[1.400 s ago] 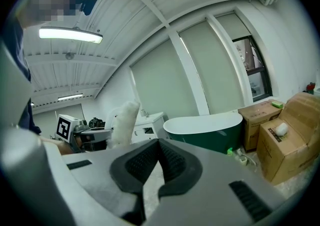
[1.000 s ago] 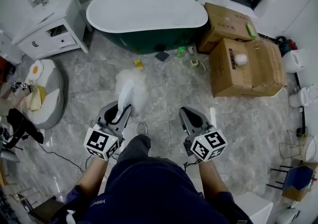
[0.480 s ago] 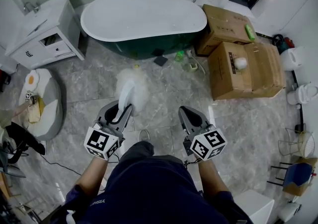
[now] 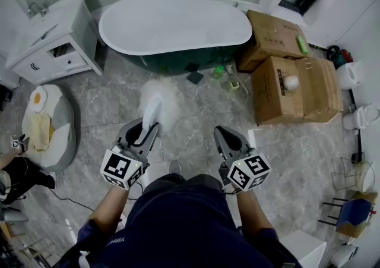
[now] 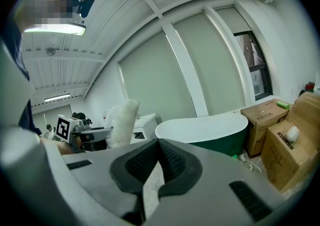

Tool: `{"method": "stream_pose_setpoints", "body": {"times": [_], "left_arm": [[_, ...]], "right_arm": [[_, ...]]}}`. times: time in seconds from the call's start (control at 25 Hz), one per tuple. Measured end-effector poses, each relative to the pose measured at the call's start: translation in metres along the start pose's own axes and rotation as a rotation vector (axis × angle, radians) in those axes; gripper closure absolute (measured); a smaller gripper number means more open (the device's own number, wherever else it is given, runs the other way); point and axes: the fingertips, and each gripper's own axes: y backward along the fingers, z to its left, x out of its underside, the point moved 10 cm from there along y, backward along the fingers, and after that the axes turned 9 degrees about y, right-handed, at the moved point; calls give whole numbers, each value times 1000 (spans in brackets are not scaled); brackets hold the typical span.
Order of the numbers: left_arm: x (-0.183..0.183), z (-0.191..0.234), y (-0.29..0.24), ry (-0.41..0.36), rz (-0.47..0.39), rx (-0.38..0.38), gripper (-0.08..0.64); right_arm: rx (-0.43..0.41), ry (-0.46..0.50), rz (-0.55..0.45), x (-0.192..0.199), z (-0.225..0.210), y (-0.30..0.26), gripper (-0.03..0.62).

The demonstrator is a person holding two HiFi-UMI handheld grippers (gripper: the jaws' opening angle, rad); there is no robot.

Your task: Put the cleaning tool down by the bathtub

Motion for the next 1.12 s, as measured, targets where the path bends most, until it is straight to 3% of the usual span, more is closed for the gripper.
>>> {"method": "stream_pose_setpoints", "body": {"times": [0.6,1.12], "left_arm": [[-11,18,-25,-9,-4,-4,449],[-31,32,-101,-17,7,-33,448]], "right_arm": [[11,-2,-15,-7,-22,-22,588],[-23,2,-20,-27,-100,-67,588]]}}
